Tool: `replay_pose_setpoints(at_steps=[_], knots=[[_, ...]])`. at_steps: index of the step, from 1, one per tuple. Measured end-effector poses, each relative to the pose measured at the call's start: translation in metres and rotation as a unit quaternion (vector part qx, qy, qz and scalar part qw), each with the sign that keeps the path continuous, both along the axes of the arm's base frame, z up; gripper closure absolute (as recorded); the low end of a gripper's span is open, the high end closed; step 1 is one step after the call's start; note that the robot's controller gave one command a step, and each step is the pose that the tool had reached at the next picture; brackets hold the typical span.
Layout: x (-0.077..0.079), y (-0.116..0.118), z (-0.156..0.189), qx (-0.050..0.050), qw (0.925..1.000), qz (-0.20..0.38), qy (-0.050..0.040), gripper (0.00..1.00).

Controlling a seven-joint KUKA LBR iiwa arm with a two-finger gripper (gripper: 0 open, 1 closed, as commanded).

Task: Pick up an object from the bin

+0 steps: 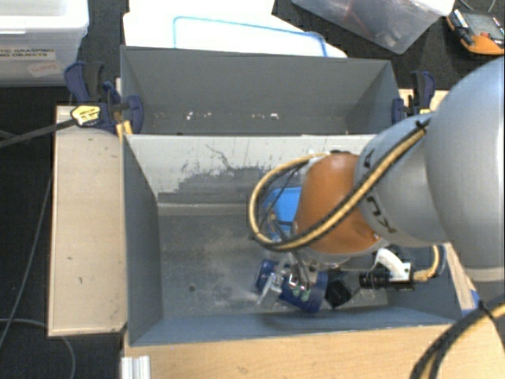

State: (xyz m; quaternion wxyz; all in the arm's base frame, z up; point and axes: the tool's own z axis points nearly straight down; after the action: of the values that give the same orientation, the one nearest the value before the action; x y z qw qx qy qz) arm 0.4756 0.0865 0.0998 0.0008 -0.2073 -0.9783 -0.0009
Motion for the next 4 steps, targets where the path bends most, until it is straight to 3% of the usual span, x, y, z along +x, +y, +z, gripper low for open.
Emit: replay_pose_setpoints(at_steps=[1, 2, 4], knots=[[0.003, -0.011, -0.03, -0.001, 0.9983, 0.058, -0.0113, 0.0], [0.002, -0.031, -0.03, 0.0, 0.9982, 0.06, -0.0029, 1.0], [0.002, -0.031, -0.027, 0.0, 0.9982, 0.059, -0.0037, 1.0]])
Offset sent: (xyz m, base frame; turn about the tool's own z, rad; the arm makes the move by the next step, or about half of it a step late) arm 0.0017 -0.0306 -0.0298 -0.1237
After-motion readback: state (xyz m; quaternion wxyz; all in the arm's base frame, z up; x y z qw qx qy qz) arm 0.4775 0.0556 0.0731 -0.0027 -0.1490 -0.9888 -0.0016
